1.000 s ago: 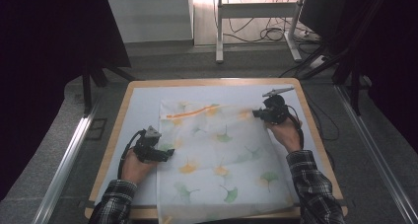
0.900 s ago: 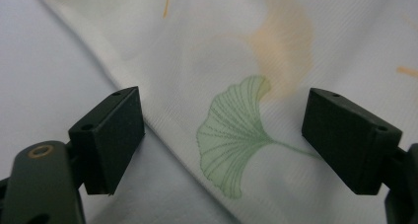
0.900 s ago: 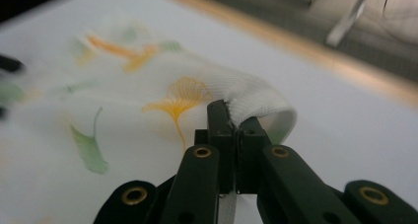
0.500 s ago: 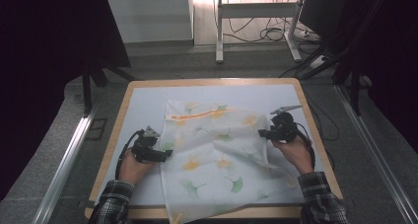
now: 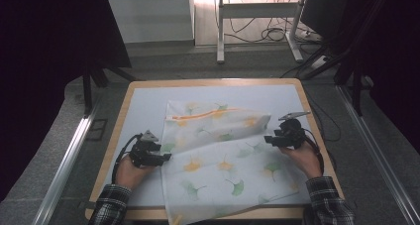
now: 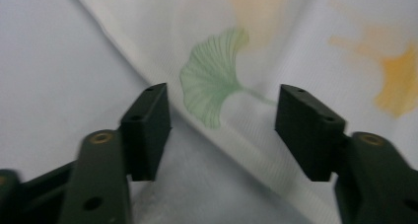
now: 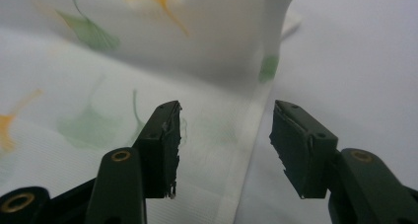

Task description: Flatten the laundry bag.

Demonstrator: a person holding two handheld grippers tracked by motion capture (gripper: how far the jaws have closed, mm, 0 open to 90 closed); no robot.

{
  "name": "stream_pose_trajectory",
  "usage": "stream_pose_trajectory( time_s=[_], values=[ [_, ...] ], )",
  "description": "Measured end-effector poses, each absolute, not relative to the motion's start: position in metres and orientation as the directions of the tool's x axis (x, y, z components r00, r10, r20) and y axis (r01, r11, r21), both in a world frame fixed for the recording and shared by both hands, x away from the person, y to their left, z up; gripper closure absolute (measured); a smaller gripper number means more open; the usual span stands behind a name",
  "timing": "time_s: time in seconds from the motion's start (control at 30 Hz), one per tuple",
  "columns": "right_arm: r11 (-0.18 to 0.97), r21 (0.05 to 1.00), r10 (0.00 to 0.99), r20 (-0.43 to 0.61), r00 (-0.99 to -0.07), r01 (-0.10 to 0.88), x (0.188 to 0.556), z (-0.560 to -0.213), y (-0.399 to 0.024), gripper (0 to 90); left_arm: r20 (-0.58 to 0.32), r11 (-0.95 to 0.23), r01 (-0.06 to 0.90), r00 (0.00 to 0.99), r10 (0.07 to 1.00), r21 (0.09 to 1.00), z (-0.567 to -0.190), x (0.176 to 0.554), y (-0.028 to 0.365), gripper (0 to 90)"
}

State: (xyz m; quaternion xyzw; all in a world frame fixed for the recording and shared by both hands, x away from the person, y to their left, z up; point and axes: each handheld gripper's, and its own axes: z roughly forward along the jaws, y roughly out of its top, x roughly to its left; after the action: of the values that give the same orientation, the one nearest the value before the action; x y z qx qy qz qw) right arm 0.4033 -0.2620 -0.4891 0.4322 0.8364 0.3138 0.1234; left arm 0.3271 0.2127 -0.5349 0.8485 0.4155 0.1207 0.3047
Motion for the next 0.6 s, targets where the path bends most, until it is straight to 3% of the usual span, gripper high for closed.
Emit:
stream_pose_trajectory(
  time_s=[0.1, 0.2, 0.23, 0.37, 0.6],
  values=[
    [0.511, 0.561, 0.804, -0.045, -0.593, 0.651, 0.407, -0.507, -0.255, 48.3, -0.052, -0.471, 0.641, 0.623, 0.780, 0.606, -0.533, 0.328, 0.209, 55.2],
    [0.470, 0.563, 0.830, -0.020, -0.557, 0.680, 0.406, -0.506, -0.256, 80.9, -0.058, -0.452, 0.651, 0.606, 0.794, 0.610, -0.533, 0.327, 0.207, 60.3],
    [0.475, 0.558, 0.822, -0.006, -0.569, 0.680, 0.405, -0.506, -0.255, 86.4, -0.063, -0.450, 0.649, 0.608, 0.791, 0.613, -0.533, 0.327, 0.208, 65.6],
    [0.512, 0.522, 0.806, -0.017, -0.592, 0.682, 0.396, -0.502, -0.251, 88.3, -0.093, -0.453, 0.646, 0.630, 0.771, 0.615, -0.533, 0.328, 0.208, 86.8],
    [0.547, 0.504, 0.732, 0.098, -0.674, 0.668, 0.350, -0.495, -0.245, 88.0, -0.113, -0.450, 0.651, 0.634, 0.765, 0.611, -0.522, 0.305, 0.233, 86.8]
  ],
)
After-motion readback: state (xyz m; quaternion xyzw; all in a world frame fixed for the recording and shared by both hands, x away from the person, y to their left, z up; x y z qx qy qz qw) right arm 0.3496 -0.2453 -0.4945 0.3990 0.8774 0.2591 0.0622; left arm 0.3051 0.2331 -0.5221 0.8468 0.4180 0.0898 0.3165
